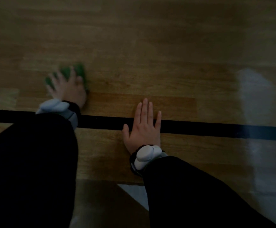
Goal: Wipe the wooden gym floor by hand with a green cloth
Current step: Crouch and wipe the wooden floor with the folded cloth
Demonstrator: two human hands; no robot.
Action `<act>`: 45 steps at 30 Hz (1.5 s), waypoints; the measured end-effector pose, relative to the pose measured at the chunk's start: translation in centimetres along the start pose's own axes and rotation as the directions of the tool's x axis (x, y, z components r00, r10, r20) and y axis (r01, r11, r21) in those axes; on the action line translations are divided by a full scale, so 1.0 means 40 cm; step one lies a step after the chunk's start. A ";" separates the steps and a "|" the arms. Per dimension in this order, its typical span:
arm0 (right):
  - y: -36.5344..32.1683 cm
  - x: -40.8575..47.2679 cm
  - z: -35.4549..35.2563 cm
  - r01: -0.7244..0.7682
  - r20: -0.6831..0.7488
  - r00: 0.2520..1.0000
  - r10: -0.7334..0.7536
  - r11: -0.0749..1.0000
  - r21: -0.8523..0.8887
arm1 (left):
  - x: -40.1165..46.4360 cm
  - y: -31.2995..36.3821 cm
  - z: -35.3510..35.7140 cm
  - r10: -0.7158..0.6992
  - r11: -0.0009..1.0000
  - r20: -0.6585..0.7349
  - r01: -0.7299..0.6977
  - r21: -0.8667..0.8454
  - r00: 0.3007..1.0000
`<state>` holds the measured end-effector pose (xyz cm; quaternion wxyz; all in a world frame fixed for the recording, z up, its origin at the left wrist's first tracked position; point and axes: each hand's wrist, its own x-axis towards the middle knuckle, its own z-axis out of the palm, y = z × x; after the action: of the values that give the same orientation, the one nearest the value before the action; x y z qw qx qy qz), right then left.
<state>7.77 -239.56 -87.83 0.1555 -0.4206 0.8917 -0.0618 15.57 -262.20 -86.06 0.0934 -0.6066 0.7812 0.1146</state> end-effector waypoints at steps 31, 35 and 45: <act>0.010 -0.001 -0.004 -0.002 0.022 1.000 0.003 1.000 -0.030 | -0.041 -0.141 -0.014 -0.018 0.997 0.030 0.020 -0.075 0.999; 0.009 0.000 -0.002 -0.006 0.013 1.000 0.006 0.999 -0.051 | -0.158 0.002 0.049 0.316 0.948 0.003 -0.316 0.022 0.949; 0.009 -0.002 -0.004 -0.020 0.007 1.000 0.021 0.997 -0.078 | -0.143 -0.154 0.044 0.244 0.970 0.023 -0.244 -0.003 0.969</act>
<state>7.51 -239.28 -87.73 0.1429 -0.4175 0.8970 -0.0237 22.95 -257.86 -86.52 0.0877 -0.5045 0.8487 0.1325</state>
